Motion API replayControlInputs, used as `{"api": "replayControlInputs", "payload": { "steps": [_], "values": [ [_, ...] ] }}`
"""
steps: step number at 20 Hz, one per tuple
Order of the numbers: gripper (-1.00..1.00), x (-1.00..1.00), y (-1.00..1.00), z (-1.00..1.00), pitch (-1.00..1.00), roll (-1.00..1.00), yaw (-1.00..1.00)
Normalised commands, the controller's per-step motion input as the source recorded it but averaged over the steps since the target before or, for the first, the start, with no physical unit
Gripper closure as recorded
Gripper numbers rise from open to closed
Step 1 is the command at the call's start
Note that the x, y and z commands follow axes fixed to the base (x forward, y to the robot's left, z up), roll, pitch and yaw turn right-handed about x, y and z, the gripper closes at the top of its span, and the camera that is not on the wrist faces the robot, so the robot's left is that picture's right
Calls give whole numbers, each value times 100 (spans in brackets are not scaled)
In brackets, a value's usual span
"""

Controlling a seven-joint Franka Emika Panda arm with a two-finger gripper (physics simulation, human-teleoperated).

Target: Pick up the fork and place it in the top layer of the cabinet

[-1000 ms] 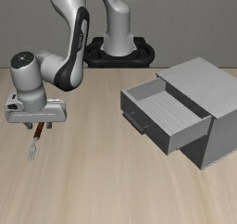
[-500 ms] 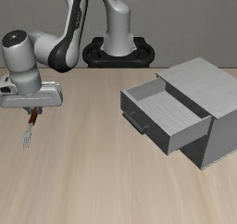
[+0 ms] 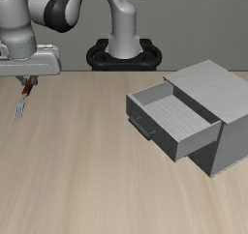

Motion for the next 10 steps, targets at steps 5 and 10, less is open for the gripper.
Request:
{"api": "replayControlInputs", "payload": {
  "steps": [5, 10],
  "values": [
    [100, 0, 20, 80, 0, 0, 0],
    [100, 0, 100, 0, 0, 0, 0]
  ]
}}
